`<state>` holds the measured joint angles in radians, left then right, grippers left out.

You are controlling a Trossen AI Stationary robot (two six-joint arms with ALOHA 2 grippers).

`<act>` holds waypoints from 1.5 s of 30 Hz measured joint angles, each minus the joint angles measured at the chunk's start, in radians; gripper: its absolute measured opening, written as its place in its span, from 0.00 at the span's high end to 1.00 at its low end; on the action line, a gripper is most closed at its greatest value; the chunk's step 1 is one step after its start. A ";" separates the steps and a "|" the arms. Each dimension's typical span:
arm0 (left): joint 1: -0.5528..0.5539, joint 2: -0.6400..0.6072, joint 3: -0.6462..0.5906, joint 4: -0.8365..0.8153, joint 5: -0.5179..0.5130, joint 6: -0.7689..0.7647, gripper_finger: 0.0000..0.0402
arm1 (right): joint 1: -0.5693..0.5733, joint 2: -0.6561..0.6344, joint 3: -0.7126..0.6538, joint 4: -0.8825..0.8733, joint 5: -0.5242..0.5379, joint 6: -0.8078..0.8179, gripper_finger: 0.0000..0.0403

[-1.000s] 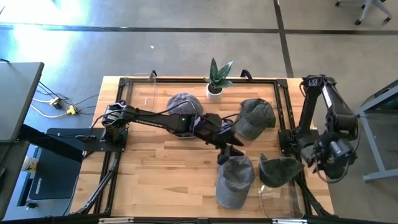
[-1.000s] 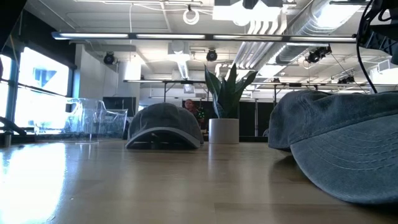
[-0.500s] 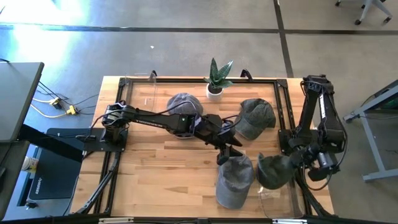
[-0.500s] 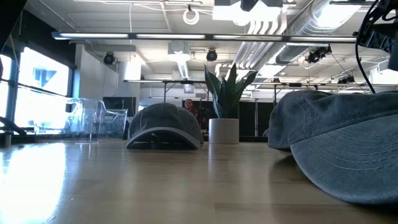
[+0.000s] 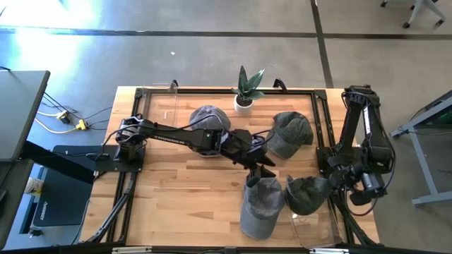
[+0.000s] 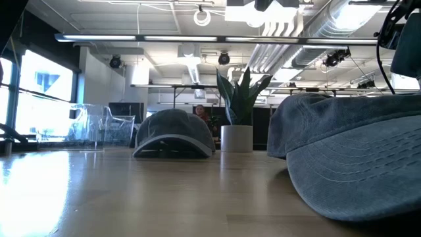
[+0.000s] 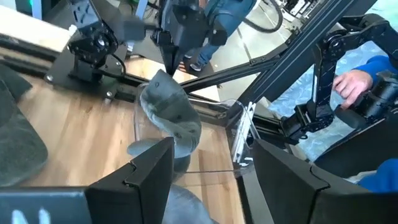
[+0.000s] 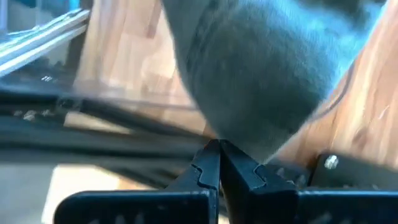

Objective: Pick & Place hat
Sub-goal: Put the bottom black cap into the bottom transparent bin

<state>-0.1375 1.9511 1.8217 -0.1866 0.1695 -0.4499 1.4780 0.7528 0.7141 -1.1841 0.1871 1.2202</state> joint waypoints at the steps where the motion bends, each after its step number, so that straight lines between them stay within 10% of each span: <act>1: 0.000 0.000 0.000 -0.006 0.005 -0.008 0.47 | 0.000 0.000 0.017 -0.014 -0.011 0.015 0.99; 13: 0.021 0.086 -0.003 -0.020 0.135 -0.182 0.57 | -0.002 -0.001 0.235 -0.112 0.116 0.218 0.99; 19: 0.049 0.149 0.000 0.083 0.134 -0.214 0.70 | -0.012 0.000 0.149 -0.074 -0.140 0.324 1.00; 31: 0.059 0.199 0.004 0.264 0.137 -0.210 0.85 | -0.136 0.001 -0.001 -0.038 0.054 0.365 1.00; 45: 0.058 0.205 0.374 -0.215 0.269 -0.104 0.86 | -0.303 -0.048 0.222 -0.148 0.195 0.239 0.91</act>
<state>-0.0795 2.1556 2.1958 -0.4017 0.4388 -0.5537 1.1755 0.7048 0.9363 -1.3324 0.3822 1.4590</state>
